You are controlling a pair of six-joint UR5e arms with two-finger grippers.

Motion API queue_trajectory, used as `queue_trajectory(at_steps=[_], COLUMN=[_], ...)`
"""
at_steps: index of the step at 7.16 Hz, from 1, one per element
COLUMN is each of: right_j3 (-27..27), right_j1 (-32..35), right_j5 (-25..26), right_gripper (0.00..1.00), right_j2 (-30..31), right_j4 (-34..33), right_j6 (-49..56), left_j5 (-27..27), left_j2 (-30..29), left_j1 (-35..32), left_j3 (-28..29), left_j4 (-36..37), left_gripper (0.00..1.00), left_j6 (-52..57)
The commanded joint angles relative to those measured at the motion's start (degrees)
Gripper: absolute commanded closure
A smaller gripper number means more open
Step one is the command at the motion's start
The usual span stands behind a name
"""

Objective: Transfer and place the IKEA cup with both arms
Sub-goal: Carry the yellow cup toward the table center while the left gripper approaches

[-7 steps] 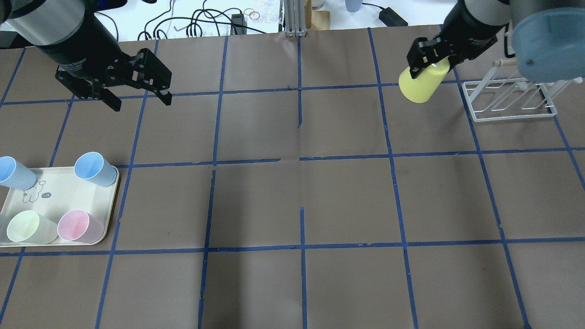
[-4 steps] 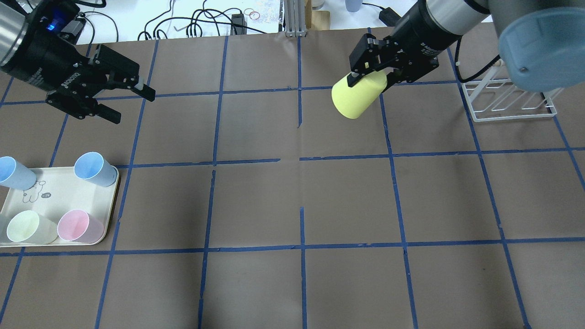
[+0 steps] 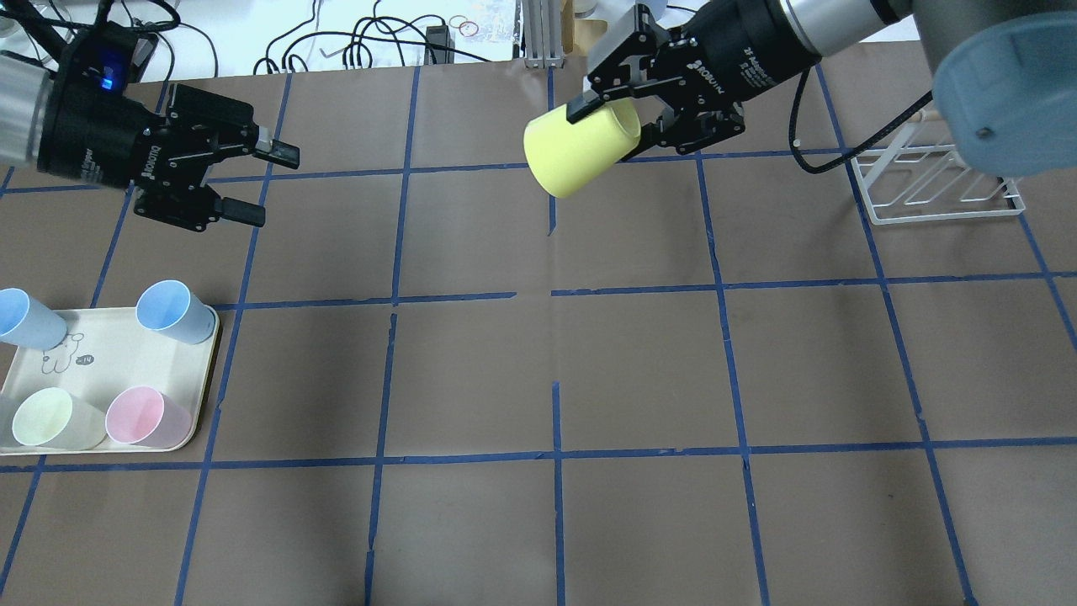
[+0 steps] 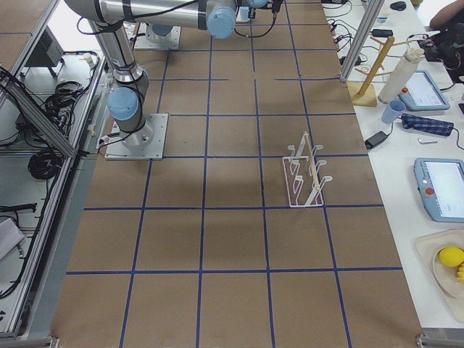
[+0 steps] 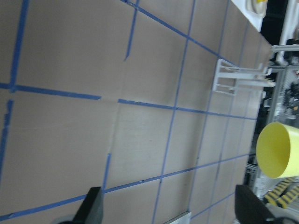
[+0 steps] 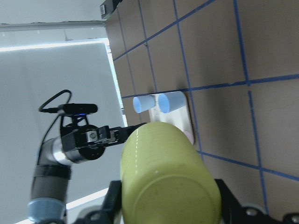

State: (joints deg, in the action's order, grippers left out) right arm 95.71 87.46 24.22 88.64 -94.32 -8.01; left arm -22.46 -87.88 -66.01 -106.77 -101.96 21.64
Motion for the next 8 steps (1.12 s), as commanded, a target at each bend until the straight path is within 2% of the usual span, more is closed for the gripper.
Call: queue_trajectory(at_steps=[1, 2, 3, 4, 8], right_j3=[4.65, 4.75, 4.75, 4.75, 4.75], right_j1=[-0.54, -0.36, -0.27, -0.19, 0.34], right_j5=[-11.79, -15.04, -17.34, -17.54, -17.45], right_gripper=[1.00, 1.00, 1.00, 1.00, 1.00], right_j2=[-0.75, -1.27, -2.50, -2.77, -2.51], right_j4=[1.07, 1.76, 1.86, 1.77, 1.77], right_j6=[-0.26, -0.34, -0.43, -0.52, -0.61], left_j5=[16.59, 21.79, 22.54, 22.46, 22.72], left_j2=[-1.23, -2.19, -2.81, -2.82, -1.94], left_j1=[-3.06, -5.86, -9.63, -11.15, -13.43], left_j3=[-4.66, -4.85, -4.76, -5.02, -5.55], left_j4=[0.19, 0.10, 0.19, 0.10, 0.10], left_gripper=[0.00, 0.00, 0.00, 0.00, 0.02], left_j6=[0.51, 0.77, 0.16, 0.16, -0.19])
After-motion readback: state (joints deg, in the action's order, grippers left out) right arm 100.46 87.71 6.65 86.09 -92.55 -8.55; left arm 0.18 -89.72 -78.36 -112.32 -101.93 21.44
